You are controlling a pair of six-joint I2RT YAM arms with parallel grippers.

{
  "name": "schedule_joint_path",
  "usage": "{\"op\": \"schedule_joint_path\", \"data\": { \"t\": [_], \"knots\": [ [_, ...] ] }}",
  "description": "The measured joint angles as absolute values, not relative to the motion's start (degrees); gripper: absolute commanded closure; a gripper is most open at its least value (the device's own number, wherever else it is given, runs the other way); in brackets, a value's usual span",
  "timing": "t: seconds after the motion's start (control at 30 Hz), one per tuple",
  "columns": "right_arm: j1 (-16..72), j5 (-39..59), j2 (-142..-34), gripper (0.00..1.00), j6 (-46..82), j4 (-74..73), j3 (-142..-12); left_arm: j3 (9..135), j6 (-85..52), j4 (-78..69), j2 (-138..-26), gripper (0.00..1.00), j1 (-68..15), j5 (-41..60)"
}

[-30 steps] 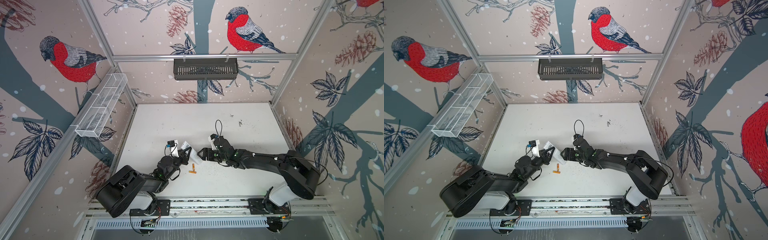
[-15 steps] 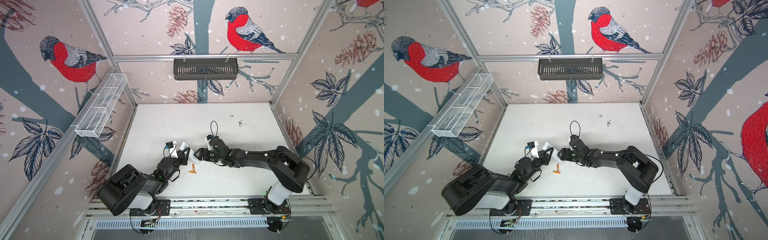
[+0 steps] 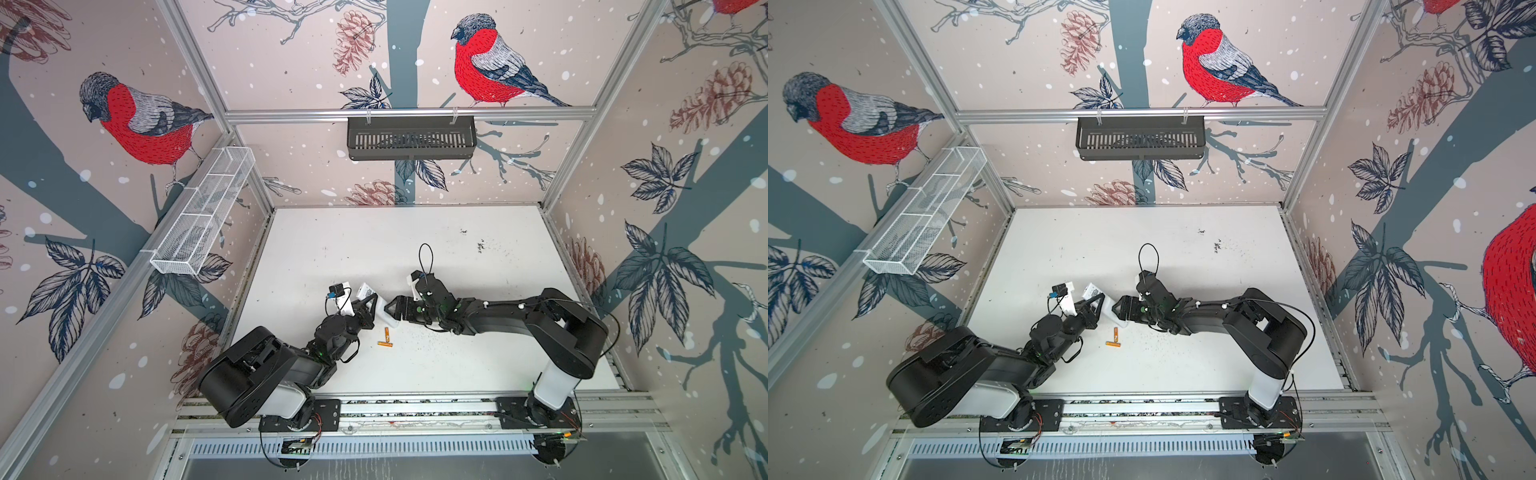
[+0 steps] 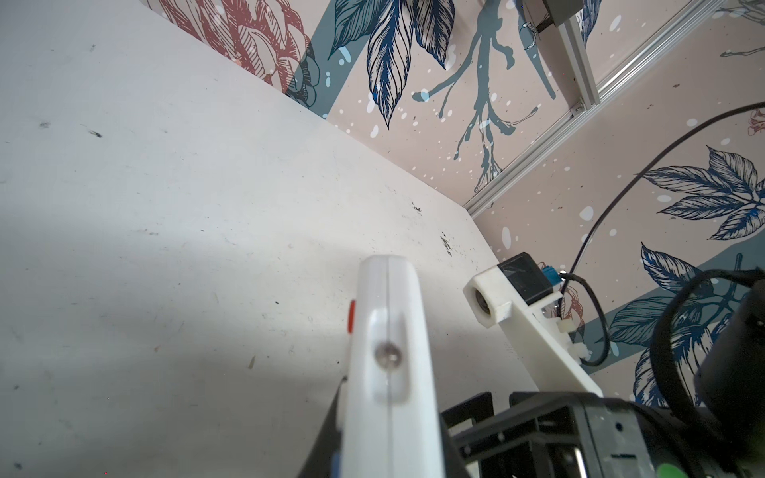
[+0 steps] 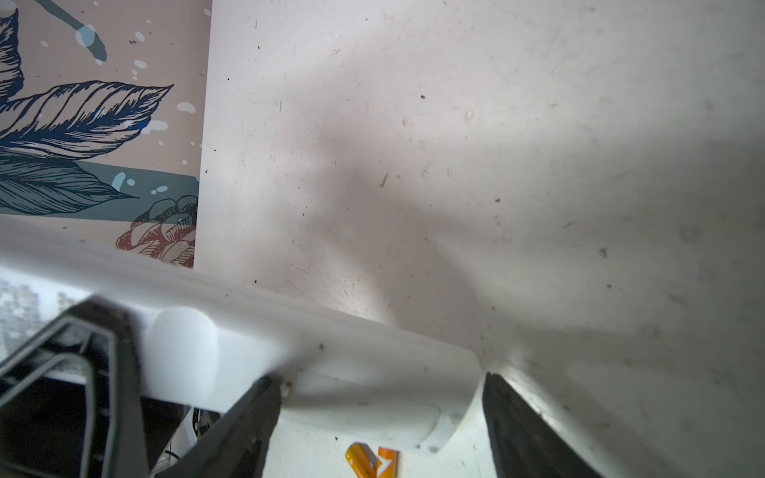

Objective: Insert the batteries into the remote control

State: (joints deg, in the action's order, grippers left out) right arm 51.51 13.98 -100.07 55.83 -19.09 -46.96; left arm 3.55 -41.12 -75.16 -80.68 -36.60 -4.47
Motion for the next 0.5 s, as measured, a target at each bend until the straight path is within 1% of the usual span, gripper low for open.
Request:
{"op": "schedule_joint_path", "data": {
  "t": [0.3, 0.4, 0.5],
  "knots": [
    [50.81, 16.23, -101.67, 0.16, 60.07, -20.97, -47.13, 3.44, -41.04, -75.0, -80.29, 1.0, -36.93, -6.35],
    [50.83, 16.36, -103.02, 0.17, 60.2, -21.02, -48.51, 3.44, -41.06, -74.65, -80.05, 1.0, -36.93, -8.01],
    [51.57, 15.07, -104.62, 0.17, 59.7, -17.85, -52.14, 3.4, -41.04, -74.28, -79.64, 1.0, -36.93, -10.87]
  ]
}}
